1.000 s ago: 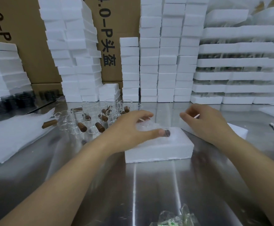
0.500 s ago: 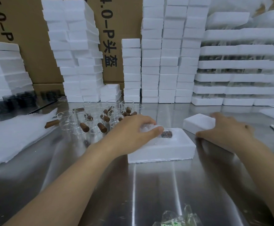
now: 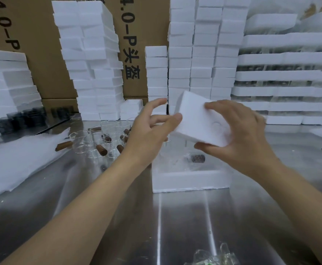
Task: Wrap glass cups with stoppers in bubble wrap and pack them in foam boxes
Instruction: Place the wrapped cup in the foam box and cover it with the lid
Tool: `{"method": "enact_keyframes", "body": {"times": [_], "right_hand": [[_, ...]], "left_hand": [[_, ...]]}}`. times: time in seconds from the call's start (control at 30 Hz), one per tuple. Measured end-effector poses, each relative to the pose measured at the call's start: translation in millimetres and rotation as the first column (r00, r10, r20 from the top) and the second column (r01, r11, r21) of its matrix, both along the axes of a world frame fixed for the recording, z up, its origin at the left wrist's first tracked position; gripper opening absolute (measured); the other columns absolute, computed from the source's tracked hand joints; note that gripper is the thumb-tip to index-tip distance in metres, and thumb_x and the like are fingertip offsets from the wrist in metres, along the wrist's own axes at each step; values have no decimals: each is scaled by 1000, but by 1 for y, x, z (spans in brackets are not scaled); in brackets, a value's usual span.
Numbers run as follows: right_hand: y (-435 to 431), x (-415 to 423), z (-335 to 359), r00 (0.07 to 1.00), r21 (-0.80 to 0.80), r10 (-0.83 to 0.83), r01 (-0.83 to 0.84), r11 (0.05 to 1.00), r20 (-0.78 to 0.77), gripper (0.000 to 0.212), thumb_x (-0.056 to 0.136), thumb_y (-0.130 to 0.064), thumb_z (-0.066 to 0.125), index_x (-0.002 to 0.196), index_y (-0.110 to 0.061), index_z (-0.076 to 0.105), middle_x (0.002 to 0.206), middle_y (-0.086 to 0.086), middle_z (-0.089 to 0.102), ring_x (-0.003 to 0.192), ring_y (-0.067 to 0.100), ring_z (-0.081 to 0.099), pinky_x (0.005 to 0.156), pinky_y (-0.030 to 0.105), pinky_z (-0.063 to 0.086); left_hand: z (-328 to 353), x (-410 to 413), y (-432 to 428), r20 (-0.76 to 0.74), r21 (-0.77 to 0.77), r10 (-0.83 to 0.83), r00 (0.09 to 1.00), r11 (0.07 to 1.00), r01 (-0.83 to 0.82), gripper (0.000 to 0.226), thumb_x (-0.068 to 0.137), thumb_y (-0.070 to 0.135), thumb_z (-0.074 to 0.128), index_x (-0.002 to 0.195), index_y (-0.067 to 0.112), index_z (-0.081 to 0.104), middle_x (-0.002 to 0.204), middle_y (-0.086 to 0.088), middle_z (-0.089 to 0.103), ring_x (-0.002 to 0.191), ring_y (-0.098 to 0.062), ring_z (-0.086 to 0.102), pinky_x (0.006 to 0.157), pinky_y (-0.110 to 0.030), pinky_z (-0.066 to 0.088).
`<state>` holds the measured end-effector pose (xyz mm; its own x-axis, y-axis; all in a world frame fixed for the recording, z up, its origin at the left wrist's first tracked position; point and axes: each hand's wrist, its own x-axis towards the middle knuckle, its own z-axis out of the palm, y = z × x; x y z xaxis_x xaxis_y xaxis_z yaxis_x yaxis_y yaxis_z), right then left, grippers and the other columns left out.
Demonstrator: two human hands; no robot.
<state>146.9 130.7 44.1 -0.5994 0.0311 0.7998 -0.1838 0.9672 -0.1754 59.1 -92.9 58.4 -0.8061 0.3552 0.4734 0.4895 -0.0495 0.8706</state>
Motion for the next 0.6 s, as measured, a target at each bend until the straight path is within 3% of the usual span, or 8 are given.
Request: {"method": "enact_keyframes", "body": {"times": [0.1,0.23,0.37,0.43,0.5,0.53,0.6], "right_hand": [[-2,1,0,1000,-16,-8,8,1000,19,93,69,-66,85,150,-42,45,159,-8,43,149,16,36,117,40,17],[4,5,5,999,-196,30,-27,980,13,82,79,-70,73,152,-50,39,162,-17,35,152,9,31,121,42,21],[4,9,7,976,-402,212,-178,898,42,52,93,-63,59,143,-53,48,143,-21,55,131,-10,47,106,21,38],[1,8,6,971,-425,229,-181,887,64,43,95,-65,53,135,-50,57,136,-22,60,125,-8,53,97,12,39],[-2,8,6,968,-463,249,-207,862,32,42,95,-68,45,124,-45,64,128,-23,65,118,-5,57,89,6,40],[-2,7,6,966,-482,258,-226,846,0,44,96,-68,41,118,-41,67,124,-21,67,115,-2,59,89,8,41],[1,5,7,962,-524,270,-251,814,-42,51,96,-69,36,108,-35,72,116,-15,71,111,6,63,95,24,45]], "left_hand": [[3,1,0,26,36,76,997,996,-77,44,97,35,80,137,34,61,100,7,83,95,-13,77,84,-33,63],[7,-5,-7,210,173,79,974,978,-117,30,97,32,76,126,34,66,100,4,80,77,-16,79,65,-20,60],[12,-10,-14,327,227,53,943,965,-133,31,81,36,69,112,37,65,107,2,67,62,-16,73,55,-27,57],[12,-10,-14,356,174,43,934,978,-112,34,71,39,64,105,36,67,107,1,64,65,-19,71,55,-29,56],[11,-8,-12,355,93,39,934,993,-77,31,67,40,64,96,38,72,108,3,63,82,-23,72,70,-36,61],[11,-6,-12,339,38,54,939,997,-71,30,65,41,63,92,41,74,109,8,64,94,-24,70,77,-38,61],[13,-1,-11,303,-57,88,949,996,-75,29,63,44,61,89,48,74,109,17,65,98,-21,65,70,-32,52]]}}
